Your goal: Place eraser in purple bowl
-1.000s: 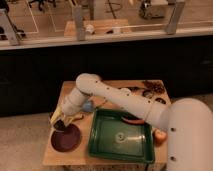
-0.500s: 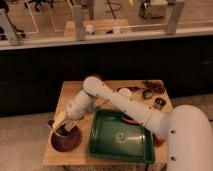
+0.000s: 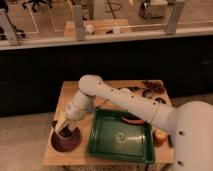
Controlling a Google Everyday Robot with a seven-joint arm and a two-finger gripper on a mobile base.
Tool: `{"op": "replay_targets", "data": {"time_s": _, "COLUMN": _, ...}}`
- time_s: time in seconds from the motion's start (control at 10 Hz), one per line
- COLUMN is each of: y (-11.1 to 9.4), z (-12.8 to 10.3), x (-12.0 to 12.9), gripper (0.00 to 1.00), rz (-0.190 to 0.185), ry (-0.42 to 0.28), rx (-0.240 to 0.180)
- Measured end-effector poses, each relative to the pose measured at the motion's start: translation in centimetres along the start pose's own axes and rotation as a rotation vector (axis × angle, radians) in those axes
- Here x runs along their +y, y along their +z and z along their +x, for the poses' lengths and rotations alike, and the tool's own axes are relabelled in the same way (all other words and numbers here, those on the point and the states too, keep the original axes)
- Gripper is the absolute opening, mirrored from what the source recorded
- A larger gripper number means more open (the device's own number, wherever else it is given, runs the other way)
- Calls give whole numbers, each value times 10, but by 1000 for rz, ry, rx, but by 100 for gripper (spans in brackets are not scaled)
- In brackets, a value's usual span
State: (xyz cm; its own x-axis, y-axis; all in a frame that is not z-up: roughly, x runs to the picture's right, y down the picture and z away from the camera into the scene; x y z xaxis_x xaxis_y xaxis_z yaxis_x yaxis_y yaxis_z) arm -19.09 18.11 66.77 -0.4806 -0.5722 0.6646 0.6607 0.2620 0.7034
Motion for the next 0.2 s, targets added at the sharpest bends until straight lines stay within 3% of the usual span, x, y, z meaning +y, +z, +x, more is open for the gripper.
{"op": "replay_targets", "data": {"time_s": 0.2, "y": 2, "z": 0, "x": -2, "gripper": 80, "rz": 0, "ry": -4, "rx": -3}}
